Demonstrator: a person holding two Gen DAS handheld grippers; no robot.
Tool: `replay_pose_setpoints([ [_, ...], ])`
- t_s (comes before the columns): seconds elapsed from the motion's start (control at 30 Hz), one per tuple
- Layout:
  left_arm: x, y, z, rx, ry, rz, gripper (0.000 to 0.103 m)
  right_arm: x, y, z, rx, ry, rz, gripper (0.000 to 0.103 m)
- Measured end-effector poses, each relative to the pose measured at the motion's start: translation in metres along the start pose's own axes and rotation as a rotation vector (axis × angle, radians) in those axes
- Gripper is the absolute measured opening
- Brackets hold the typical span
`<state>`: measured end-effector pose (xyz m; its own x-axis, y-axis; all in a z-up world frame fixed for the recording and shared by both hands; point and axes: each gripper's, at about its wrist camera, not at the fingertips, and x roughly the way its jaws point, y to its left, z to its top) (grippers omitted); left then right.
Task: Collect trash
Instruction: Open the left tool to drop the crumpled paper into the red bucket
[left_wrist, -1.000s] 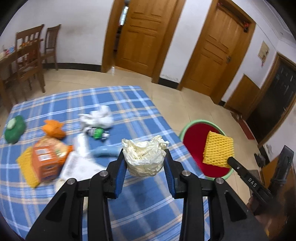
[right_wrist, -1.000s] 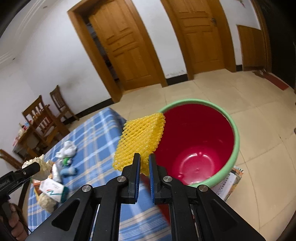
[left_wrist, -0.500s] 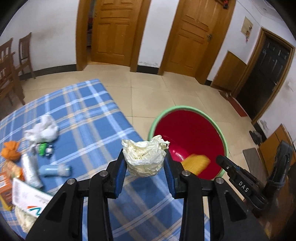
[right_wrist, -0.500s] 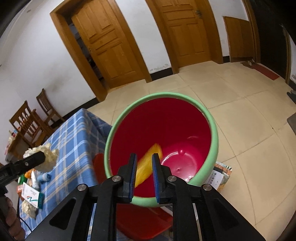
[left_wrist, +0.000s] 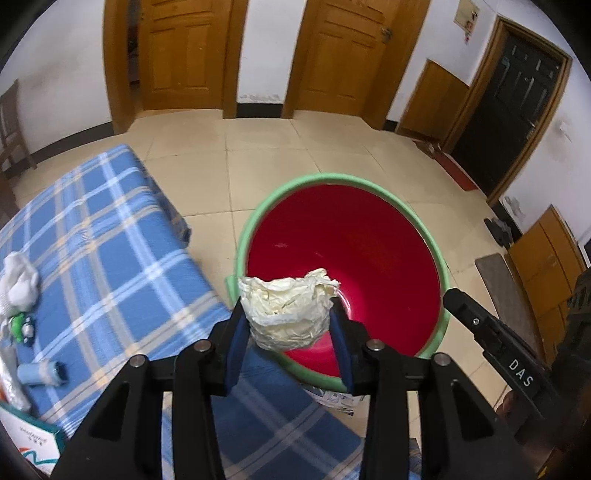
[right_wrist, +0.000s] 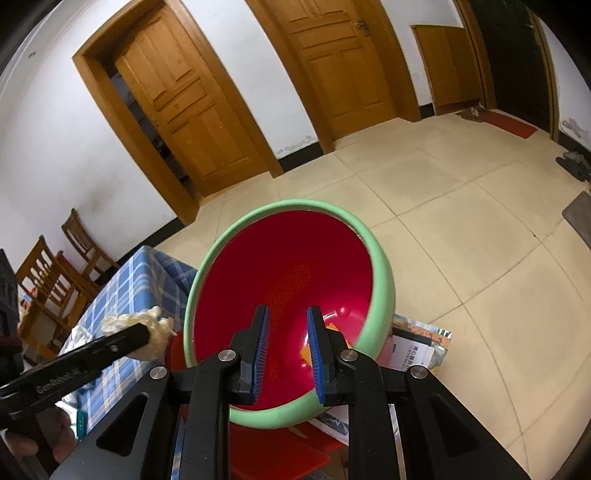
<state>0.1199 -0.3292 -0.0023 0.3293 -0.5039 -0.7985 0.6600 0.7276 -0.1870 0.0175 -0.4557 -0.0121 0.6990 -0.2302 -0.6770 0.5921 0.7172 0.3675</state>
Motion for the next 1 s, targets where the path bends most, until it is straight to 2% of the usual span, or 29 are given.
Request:
replay_pose_setpoints([
  [0.07,0.001,-0.006,0.0,0.013,0.002,-0.003,0.055,-0.001,-0.004,0.0,0.008,0.001,-0.004,0.021],
  [0.13,-0.001,-0.009,0.0,0.021,-0.008,0.009,0.069,-0.001,-0.007,0.0,0.017,0.006,-0.007,0.021],
  [0.2,-0.004,-0.011,0.0,0.022,-0.022,0.034,0.074,-0.001,-0.009,-0.001,0.02,0.009,-0.008,0.021],
  [0.6,-0.048,0.016,-0.019,-0.093,-0.065,0.074,0.074,-0.018,0.009,-0.009,-0.01,0.012,0.034,0.024],
  [0.63,-0.054,0.019,-0.022,-0.103,-0.075,0.082,0.074,-0.02,0.011,-0.01,-0.014,0.01,0.036,0.027],
  [0.67,-0.061,0.021,-0.025,-0.114,-0.085,0.088,0.074,-0.022,0.014,-0.011,-0.019,0.011,0.038,0.035],
  [0.73,-0.073,0.026,-0.031,-0.13,-0.101,0.096,0.074,-0.028,0.02,-0.014,-0.034,0.011,0.048,0.04],
  [1.0,-0.116,0.051,-0.054,-0.196,-0.158,0.156,0.074,-0.046,0.05,-0.025,-0.093,0.003,0.094,0.041],
])
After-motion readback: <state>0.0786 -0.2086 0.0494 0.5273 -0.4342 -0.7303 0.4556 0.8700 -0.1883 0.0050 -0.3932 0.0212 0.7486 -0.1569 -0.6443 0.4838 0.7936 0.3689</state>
